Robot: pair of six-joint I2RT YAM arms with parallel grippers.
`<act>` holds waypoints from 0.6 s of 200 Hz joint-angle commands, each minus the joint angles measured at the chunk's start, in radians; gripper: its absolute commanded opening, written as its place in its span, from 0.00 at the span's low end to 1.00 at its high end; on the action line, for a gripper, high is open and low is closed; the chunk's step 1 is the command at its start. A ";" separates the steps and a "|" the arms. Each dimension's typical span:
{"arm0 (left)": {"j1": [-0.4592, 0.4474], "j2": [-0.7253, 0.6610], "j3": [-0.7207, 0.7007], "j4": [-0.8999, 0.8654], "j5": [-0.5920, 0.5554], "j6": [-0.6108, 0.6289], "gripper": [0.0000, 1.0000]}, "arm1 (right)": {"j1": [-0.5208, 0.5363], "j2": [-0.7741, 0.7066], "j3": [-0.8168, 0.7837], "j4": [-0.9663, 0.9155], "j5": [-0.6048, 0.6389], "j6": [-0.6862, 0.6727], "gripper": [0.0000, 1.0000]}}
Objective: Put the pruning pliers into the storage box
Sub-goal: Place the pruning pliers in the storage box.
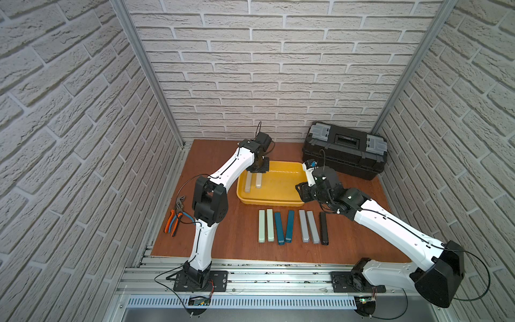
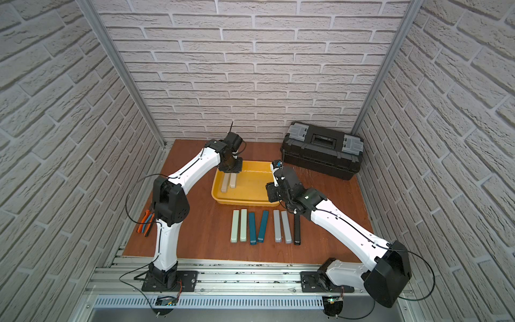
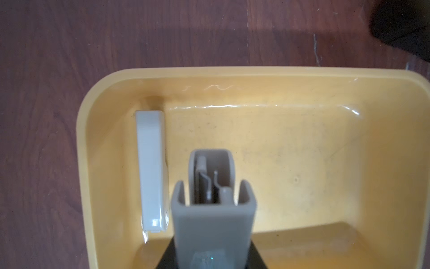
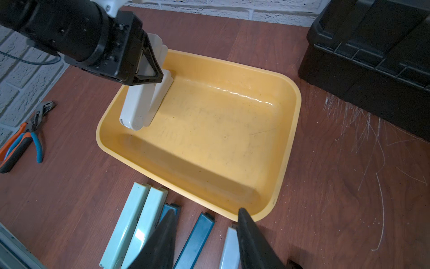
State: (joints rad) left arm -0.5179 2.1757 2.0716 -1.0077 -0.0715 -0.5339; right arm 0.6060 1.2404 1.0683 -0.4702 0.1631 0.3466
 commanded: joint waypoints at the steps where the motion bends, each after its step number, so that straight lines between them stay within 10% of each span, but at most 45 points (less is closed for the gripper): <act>1: 0.012 0.044 0.058 -0.014 0.012 0.040 0.29 | 0.006 -0.005 -0.004 -0.003 0.024 -0.006 0.44; 120: 0.031 0.160 -0.021 0.087 -0.017 0.055 0.28 | 0.006 0.055 -0.003 0.004 0.014 0.009 0.44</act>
State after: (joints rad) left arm -0.5083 2.3013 2.0609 -0.9623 -0.0658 -0.4969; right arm 0.6060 1.2835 1.0683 -0.4862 0.1768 0.3485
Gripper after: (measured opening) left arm 0.306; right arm 0.443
